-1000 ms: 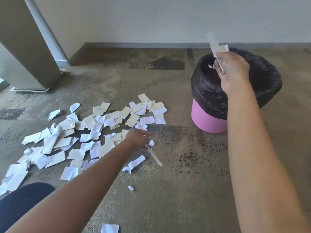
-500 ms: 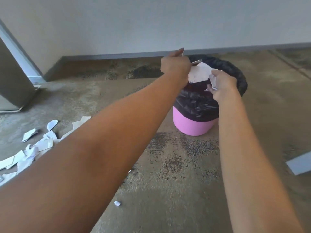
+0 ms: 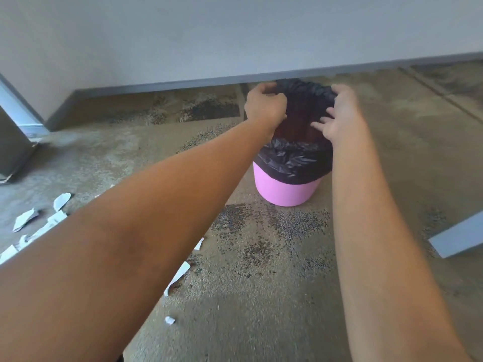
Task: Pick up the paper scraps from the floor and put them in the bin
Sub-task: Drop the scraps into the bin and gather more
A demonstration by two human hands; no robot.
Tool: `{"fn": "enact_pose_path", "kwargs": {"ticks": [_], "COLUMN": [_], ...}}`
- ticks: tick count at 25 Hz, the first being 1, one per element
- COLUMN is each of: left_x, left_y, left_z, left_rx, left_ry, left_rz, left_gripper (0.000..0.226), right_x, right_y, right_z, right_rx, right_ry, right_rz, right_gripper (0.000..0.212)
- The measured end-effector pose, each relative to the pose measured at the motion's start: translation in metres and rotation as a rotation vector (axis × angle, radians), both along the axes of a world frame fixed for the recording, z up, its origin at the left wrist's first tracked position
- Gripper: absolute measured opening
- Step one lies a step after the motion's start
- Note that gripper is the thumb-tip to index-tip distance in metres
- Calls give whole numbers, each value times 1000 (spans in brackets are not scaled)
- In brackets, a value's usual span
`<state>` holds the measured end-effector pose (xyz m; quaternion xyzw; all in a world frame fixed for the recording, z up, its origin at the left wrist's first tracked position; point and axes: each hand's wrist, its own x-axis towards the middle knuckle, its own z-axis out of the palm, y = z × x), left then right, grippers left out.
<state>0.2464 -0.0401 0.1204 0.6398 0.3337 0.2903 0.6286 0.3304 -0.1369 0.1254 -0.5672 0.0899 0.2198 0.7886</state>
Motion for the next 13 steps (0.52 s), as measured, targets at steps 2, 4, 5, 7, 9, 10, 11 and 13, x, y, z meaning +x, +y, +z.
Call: {"fn": "enact_pose_path", "kwargs": {"ticks": [2, 4, 5, 7, 9, 10, 11, 13], "left_x": [-19, -43, -55, -85, -123, -145, -166, -208], "left_y": [4, 10, 17, 32, 45, 48, 51, 51], "left_z": [-7, -21, -34, -63, -102, -121, -143, -183], "left_rx": [175, 291, 312, 286, 225, 180, 145, 118], "left_ry": [44, 86, 119, 234, 408, 533, 677, 955], "left_rz": [32, 32, 27, 27, 4, -23, -64, -167], "left_gripper": [30, 27, 25, 23, 23, 18, 12, 19], "right_x": [-8, -22, -30, -49, -72, -84, -97, -123], "right_y": [9, 22, 29, 45, 66, 77, 90, 113], "right_z": [1, 3, 4, 6, -1, -9, -21, -55], "right_rx": [-6, 12, 31, 72, 52, 12, -44, -203], "right_ry": [-51, -148, -202, -303, -420, -495, -580, -750], "right_rz": [40, 72, 89, 153, 291, 371, 451, 642], "right_gripper": [42, 25, 14, 8, 10, 9, 10, 11]}}
